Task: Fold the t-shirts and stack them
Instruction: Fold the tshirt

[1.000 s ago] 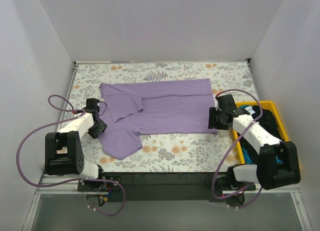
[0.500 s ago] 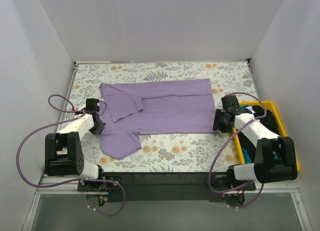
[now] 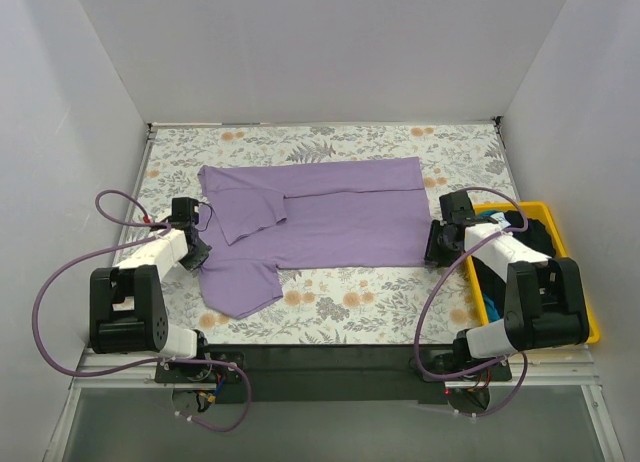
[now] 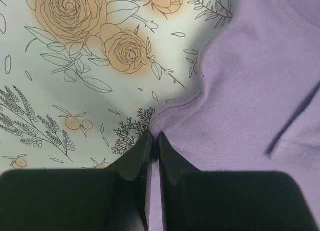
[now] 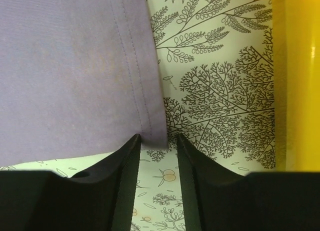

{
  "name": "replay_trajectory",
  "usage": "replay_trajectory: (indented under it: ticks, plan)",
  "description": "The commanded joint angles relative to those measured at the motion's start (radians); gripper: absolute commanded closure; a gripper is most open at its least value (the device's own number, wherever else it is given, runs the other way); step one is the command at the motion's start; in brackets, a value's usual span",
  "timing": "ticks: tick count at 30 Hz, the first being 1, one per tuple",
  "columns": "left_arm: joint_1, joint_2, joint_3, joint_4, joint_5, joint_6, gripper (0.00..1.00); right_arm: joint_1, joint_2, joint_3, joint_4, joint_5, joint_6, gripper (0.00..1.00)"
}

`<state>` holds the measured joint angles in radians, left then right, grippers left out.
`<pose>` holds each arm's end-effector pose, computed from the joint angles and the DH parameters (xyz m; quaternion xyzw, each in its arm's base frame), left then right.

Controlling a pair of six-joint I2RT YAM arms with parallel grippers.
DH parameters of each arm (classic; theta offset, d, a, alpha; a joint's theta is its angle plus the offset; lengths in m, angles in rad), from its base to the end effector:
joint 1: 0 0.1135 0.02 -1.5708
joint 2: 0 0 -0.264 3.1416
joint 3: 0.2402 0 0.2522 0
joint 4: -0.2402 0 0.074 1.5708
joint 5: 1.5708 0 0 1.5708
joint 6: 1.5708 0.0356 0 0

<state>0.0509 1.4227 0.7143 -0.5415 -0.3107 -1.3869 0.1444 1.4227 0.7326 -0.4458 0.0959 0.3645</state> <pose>0.2393 0.0231 0.1584 -0.6609 0.7176 0.0221 0.2185 0.2521 0.0332 0.1657 0.1174 0.9683 0.0089 0.2203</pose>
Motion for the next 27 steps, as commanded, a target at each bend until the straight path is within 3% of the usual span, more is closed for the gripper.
replay_trajectory:
  ticks: [1,8,17,27]
  plan:
    - [0.009,-0.022,-0.024,-0.015,-0.031,-0.03,1.0,-0.005,0.015,-0.033,0.022,0.025,0.007,0.59]
    - [0.014,-0.038,0.005,-0.064,-0.042,-0.061,1.0,-0.009,-0.01,-0.022,-0.005,0.018,0.002,0.99]
    - [0.02,-0.067,0.167,-0.192,-0.047,-0.052,1.0,-0.028,-0.064,0.103,-0.129,0.013,-0.027,0.99]
    - [0.027,0.065,0.373,-0.245,-0.004,-0.015,1.0,-0.042,0.071,0.339,-0.177,-0.019,-0.053,0.99]
